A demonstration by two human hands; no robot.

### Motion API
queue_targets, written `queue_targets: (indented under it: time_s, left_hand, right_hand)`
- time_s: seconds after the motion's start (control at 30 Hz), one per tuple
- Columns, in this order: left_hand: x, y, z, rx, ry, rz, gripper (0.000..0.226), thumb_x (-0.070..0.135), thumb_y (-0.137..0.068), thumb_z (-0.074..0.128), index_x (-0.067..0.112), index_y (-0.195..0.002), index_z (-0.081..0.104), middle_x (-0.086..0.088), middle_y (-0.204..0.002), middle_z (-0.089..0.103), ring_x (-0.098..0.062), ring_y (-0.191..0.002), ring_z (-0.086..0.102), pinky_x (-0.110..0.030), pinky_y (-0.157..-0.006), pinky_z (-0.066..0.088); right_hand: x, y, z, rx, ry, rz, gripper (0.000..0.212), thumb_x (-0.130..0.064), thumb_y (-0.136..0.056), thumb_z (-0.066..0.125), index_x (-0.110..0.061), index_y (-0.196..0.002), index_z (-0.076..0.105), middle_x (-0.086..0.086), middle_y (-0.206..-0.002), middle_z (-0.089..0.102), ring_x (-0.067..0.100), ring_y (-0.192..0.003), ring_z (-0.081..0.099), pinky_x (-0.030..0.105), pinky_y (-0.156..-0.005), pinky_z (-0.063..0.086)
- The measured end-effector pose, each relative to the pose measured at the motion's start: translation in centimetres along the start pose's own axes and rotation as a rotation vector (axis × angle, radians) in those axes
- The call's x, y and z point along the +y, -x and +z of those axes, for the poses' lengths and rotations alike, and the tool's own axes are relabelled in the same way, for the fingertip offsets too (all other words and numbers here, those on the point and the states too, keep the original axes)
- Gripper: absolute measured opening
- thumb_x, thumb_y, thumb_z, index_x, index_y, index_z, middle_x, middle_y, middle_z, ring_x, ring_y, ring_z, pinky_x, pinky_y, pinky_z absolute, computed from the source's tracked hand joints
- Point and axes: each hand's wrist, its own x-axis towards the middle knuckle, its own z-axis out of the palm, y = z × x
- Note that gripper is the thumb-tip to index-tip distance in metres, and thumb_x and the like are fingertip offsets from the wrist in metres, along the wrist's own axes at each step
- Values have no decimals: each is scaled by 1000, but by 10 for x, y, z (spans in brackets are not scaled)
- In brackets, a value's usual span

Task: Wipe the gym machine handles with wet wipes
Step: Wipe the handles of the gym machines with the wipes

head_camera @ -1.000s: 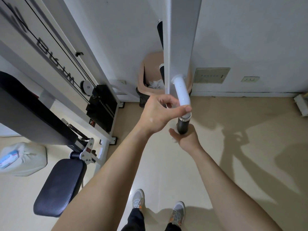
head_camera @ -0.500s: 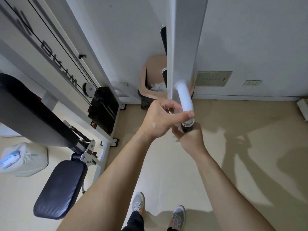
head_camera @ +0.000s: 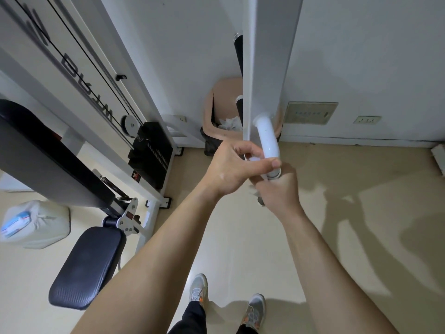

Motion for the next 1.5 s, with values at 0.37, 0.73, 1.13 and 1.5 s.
queue_targets:
  time_s: [0.37,0.73,1.13,1.5]
  left_hand:
    - [-3,-1,-3,-28,-8,18,29,39,-67,88,13,-69,75,-6,-65,66,-20,-62,50,-37,-64,37]
    - [-8,0,-4,-30,6,35,26,32,-72,89,10,-71,74,5,-60,59,-13,-59,44,-27,-61,34]
    - [-71,62,-49,190,-23,-226,10,23,-93,72,15,-99,75,12,-87,71,7,-72,60,-11,-67,43]
    - [-59,78,-142,212,116,-82,11,6,-93,68,14,-85,71,-4,-75,69,-14,-69,63,-29,-64,52]
  right_hand:
    - [34,11,-5,-27,174,149,21,-19,-78,76,-13,-65,60,1,-56,59,22,-52,55,55,-52,55]
    - [84,4,-6,-20,230,291,27,-39,-75,77,-27,-59,58,-3,-56,56,22,-56,51,49,-53,53]
    - [62,69,32,-271,14,687,22,-27,-90,72,-11,-79,63,8,-72,65,22,-56,53,30,-58,43]
    - [-34,60,125,-300,-347,475,51,-49,-103,44,-6,-106,71,13,-102,73,29,-92,68,48,-79,53]
